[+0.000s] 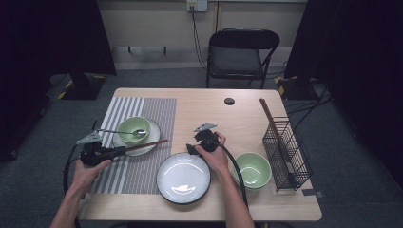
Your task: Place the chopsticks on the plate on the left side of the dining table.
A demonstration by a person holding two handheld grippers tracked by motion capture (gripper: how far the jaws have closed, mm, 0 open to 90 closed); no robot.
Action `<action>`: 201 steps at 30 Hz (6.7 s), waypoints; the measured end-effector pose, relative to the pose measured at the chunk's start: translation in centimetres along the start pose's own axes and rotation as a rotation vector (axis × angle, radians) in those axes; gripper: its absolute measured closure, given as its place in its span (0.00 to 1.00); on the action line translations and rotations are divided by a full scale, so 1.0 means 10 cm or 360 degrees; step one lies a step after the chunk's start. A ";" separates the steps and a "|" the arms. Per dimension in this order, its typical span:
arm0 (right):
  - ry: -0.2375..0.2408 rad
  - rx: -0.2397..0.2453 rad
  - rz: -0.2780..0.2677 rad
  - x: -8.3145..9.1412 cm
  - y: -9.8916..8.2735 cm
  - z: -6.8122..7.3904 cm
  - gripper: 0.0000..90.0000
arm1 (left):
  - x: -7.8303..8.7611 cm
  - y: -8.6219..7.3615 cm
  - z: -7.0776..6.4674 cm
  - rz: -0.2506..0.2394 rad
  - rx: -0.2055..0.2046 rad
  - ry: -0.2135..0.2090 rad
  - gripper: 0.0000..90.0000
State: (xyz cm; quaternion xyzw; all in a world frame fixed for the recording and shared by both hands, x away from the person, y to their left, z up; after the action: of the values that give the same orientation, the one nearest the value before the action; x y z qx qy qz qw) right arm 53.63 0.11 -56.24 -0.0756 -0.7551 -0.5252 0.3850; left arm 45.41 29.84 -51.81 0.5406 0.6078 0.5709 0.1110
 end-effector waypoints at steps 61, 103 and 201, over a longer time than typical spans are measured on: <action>-0.0003 -0.0003 0.0000 0.00 0.00 0.00 0.18 | -0.05 -0.06 0.13 0.0002 0.0024 0.0102 0.79; -0.0004 -0.0004 0.0001 0.00 0.00 0.00 0.18 | 0.60 -0.18 0.55 -0.0122 0.0178 0.0335 0.28; -0.0005 -0.0005 0.0001 0.00 0.00 0.00 0.18 | 0.51 -0.19 0.31 -0.0031 0.0112 0.0351 0.25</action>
State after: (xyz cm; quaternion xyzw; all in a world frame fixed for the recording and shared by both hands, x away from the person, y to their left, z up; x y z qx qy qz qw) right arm 53.61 0.10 -56.24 -0.0771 -0.7549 -0.5261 0.3839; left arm 44.69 36.07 -51.87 0.4721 0.6413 0.6042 0.0299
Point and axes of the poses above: each handheld gripper's, and its own axes: x roughly backward along the jaws, y roughly out of its top, z roughly to its left, the point moved 9 cm from there along -x, roughly forward along the jaws, and after that the axes turned 12 degrees about -y, right-handed, at the moved point
